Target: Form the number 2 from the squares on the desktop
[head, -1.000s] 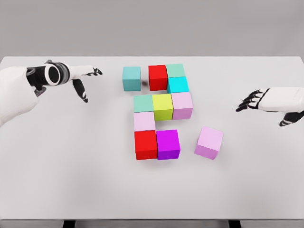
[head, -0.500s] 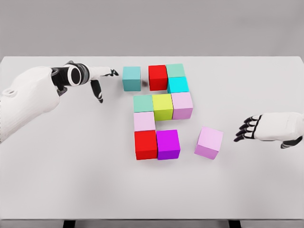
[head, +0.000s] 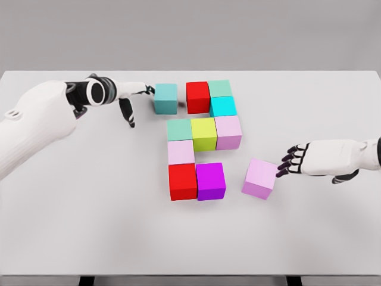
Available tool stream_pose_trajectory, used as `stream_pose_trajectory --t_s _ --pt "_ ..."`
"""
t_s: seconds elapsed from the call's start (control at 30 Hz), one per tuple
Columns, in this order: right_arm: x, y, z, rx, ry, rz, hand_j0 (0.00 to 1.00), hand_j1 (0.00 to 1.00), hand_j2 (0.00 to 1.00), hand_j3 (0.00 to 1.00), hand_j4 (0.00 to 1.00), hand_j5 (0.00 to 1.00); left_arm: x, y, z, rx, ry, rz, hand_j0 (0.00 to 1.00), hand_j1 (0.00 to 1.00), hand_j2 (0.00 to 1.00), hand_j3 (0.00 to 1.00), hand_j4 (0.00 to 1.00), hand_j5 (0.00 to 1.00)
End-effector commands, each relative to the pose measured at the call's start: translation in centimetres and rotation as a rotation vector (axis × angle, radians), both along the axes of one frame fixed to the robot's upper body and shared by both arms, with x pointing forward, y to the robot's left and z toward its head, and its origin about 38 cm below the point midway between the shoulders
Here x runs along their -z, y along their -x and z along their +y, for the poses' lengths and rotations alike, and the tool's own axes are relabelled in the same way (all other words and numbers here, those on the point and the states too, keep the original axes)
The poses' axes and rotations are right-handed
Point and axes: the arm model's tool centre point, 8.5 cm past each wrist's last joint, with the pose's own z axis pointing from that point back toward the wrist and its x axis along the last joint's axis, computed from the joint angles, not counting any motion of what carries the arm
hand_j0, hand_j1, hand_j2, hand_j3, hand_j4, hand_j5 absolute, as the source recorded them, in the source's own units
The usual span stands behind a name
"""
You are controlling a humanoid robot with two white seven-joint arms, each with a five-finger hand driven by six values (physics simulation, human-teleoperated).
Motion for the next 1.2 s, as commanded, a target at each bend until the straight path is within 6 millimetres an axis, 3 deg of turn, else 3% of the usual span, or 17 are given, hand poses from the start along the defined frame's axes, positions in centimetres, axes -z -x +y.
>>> stream_pose_trajectory --t_s 0.0,0.33,0.47,0.6,0.93,1.17 --pt "-0.1 0.0 0.3 -0.004 -0.008 -0.001 1.00 1.00 1.00 1.00 1.00 1.00 -0.5 0.4 0.0 0.026 0.006 0.022 1.00 1.00 1.00 1.00 1.00 1.00" --pt "-0.8 -0.3 1.5 -0.034 -0.027 -0.024 1.00 1.00 1.00 1.00 1.00 1.00 -0.5 0.5 2.1 0.000 -0.008 0.032 1.00 1.00 1.00 1.00 1.00 1.00" --pt "-0.8 -0.4 2.0 -0.044 -0.037 -0.027 1.00 1.00 1.00 1.00 1.00 1.00 -1.5 2.3 1.6 0.077 -0.004 0.026 1.00 1.00 1.00 1.00 1.00 1.00" --pt "-0.7 -0.4 2.3 -0.050 -0.044 -0.026 1.00 1.00 1.00 1.00 1.00 1.00 -1.0 2.8 1.1 0.098 -0.004 0.048 1.00 1.00 1.00 1.00 1.00 1.00" --pt "-0.4 -0.6 3.6 -0.081 -0.057 -0.020 1.00 1.00 1.00 1.00 1.00 1.00 -0.6 2.9 0.1 0.107 0.004 0.054 1.00 1.00 1.00 1.00 1.00 1.00" --pt "-0.3 -0.6 3.0 -0.064 -0.046 -0.016 1.00 1.00 1.00 1.00 1.00 1.00 -0.7 2.8 -0.2 0.110 0.004 0.051 1.00 1.00 1.00 1.00 1.00 1.00"
